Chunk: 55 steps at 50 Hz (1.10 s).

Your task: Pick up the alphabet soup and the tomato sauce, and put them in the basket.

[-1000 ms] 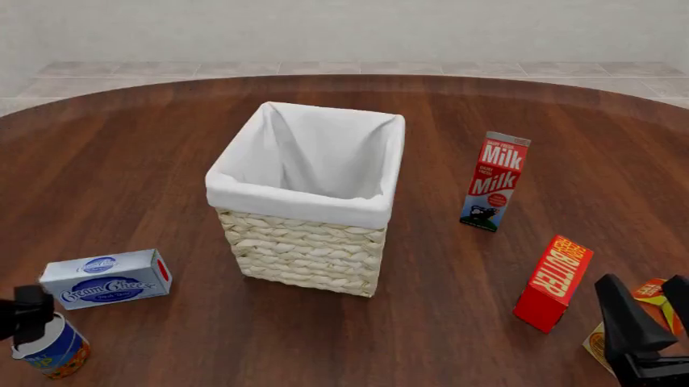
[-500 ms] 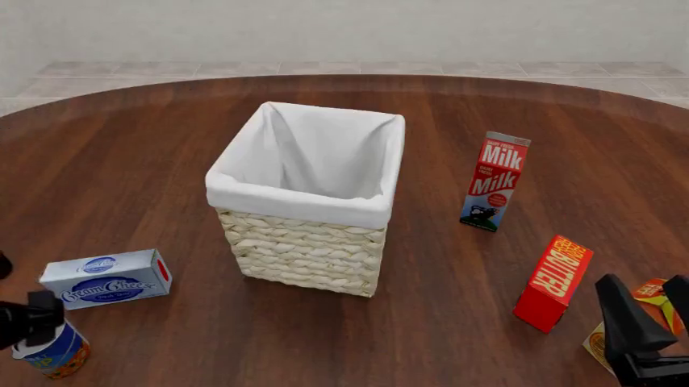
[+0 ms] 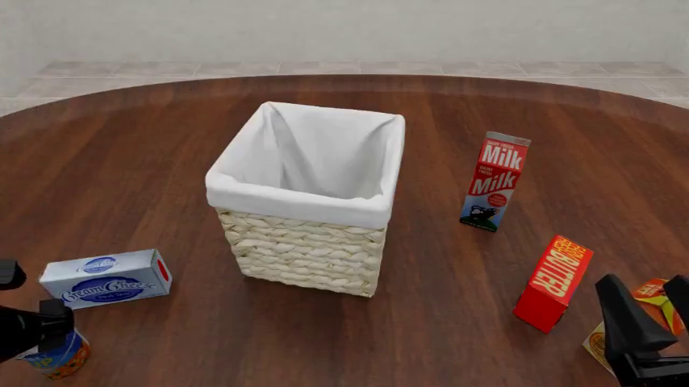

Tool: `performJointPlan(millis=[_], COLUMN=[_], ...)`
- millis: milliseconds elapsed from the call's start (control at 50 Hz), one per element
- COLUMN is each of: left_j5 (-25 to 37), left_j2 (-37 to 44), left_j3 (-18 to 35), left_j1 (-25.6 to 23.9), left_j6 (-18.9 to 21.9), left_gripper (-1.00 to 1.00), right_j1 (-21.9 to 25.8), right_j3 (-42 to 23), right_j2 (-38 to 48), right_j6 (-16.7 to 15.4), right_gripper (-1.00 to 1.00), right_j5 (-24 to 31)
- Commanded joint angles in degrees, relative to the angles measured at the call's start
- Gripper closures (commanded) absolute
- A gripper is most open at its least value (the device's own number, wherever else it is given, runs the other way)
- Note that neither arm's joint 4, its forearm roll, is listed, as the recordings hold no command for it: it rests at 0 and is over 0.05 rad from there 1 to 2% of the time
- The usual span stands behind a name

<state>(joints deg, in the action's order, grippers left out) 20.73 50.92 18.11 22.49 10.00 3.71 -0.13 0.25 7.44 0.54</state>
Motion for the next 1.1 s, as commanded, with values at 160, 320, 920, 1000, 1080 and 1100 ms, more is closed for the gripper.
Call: performJointPlan(millis=[160,320,920,1000,1080,1100], left_j5=[-4.59,-6.45,-13.01,-13.71,-14.23,-14.28], left_j2=[3.08,4.52,9.37,9.82,10.23,10.25], left_j3=[-2.49,-3.54,-6.8,-7.28,-7.48,-7.57], left_j1=[0.64,1.14,1.76,1.95,2.24,2.13], left_j6=[0.05,-0.09,-0.24,-0.09,0.01,-0.15], left_gripper=[-1.0,-1.0,-1.0,-1.0,-1.0,-1.0], right_j1=[-0.16,-0.14,-0.25,-0.29,-0.28,-0.27], right_j3=[0.0,0.0,0.0,0.01,0.01,0.01], right_j2=[-0.05,-0.03,-0.11,-0.12,-0.11,-0.12], right_j6=[-0.11,-0.24,-0.33,-0.34,-0.38,-0.39], right_gripper=[-1.0,-1.0,-1.0,-1.0,-1.0,-1.0], right_j5=[-0.01,0.0,0.05,0.04,0.02,0.04])
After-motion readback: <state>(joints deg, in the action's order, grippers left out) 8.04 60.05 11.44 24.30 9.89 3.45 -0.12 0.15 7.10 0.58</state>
